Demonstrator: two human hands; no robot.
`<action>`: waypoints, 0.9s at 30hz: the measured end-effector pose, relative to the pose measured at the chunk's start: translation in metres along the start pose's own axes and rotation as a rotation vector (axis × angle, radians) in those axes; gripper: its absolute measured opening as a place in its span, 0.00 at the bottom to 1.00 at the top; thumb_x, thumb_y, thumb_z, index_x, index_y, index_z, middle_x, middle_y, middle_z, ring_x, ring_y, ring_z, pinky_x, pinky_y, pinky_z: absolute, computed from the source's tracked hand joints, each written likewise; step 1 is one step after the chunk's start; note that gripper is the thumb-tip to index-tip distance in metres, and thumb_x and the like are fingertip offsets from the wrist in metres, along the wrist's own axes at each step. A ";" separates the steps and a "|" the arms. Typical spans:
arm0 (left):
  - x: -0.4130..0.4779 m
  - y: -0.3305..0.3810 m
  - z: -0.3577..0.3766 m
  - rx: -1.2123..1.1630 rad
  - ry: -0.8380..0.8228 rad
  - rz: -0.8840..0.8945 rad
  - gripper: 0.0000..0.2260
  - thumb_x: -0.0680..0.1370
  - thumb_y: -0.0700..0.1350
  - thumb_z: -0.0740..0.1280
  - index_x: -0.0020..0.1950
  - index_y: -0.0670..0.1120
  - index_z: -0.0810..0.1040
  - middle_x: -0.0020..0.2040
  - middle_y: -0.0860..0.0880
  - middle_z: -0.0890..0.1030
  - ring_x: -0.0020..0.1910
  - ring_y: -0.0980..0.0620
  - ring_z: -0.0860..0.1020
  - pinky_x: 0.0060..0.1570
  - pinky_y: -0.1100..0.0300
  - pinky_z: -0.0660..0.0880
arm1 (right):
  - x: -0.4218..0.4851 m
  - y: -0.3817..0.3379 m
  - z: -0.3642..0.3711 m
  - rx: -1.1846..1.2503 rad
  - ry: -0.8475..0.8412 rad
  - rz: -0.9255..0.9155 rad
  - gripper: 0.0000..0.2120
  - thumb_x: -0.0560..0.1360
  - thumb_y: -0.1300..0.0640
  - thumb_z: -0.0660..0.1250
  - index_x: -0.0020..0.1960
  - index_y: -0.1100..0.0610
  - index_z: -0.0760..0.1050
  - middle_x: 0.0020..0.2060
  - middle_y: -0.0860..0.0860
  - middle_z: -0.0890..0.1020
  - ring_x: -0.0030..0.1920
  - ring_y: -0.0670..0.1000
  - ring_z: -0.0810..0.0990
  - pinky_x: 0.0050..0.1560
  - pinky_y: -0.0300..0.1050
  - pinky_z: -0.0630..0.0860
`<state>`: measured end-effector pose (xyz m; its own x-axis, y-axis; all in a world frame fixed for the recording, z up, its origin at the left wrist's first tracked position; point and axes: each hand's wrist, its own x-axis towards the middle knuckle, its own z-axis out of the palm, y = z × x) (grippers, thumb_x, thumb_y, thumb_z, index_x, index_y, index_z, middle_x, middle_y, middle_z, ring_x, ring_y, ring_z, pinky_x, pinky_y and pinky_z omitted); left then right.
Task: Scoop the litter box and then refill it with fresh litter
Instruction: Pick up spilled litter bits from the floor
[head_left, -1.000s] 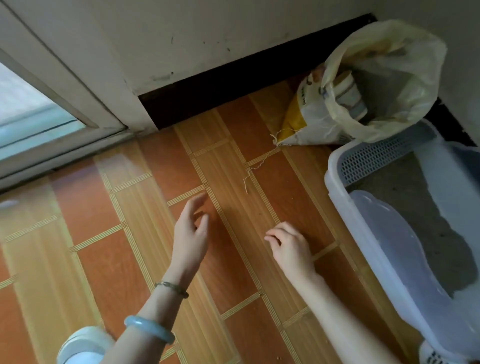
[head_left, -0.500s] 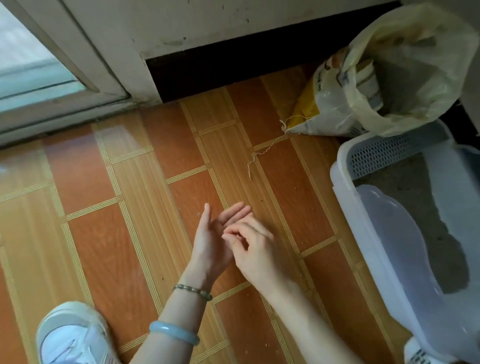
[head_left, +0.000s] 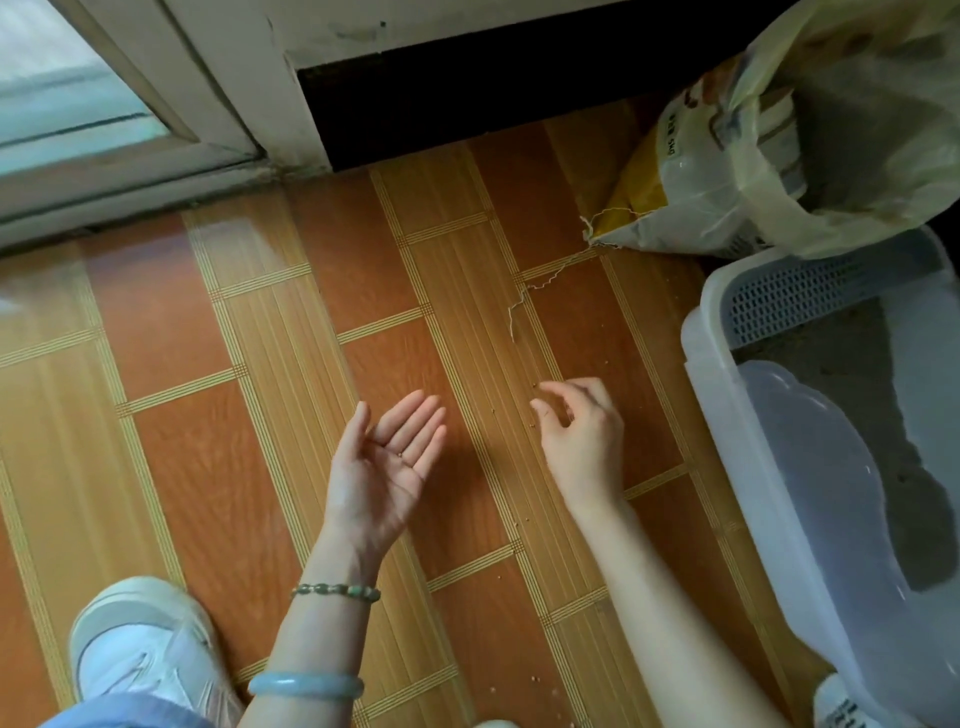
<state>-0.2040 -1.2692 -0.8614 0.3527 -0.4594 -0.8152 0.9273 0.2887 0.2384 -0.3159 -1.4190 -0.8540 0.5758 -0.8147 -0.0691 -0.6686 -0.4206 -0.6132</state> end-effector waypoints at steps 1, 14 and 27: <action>0.000 0.000 -0.001 -0.002 0.011 0.003 0.25 0.80 0.54 0.55 0.45 0.38 0.85 0.52 0.39 0.82 0.51 0.46 0.82 0.44 0.56 0.81 | -0.001 0.000 0.005 0.000 -0.022 -0.016 0.09 0.70 0.64 0.73 0.50 0.62 0.82 0.45 0.54 0.79 0.45 0.51 0.78 0.47 0.35 0.71; -0.022 -0.003 -0.015 -0.049 -0.360 -0.105 0.19 0.83 0.37 0.43 0.73 0.32 0.57 0.69 0.32 0.66 0.70 0.39 0.65 0.70 0.49 0.61 | 0.007 0.007 0.018 -0.101 0.108 0.002 0.11 0.68 0.64 0.74 0.50 0.63 0.81 0.43 0.55 0.80 0.45 0.55 0.77 0.53 0.38 0.66; -0.012 0.007 0.027 0.018 -0.459 -0.102 0.24 0.65 0.29 0.72 0.60 0.40 0.79 0.62 0.29 0.73 0.63 0.35 0.73 0.55 0.49 0.76 | 0.015 0.013 0.018 -0.279 0.091 -0.204 0.03 0.69 0.64 0.72 0.43 0.59 0.82 0.38 0.52 0.81 0.40 0.55 0.76 0.41 0.50 0.74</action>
<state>-0.1982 -1.2844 -0.8357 0.2755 -0.8099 -0.5179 0.9605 0.2104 0.1820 -0.3071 -1.4299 -0.8769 0.6748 -0.7297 0.1107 -0.6542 -0.6608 -0.3678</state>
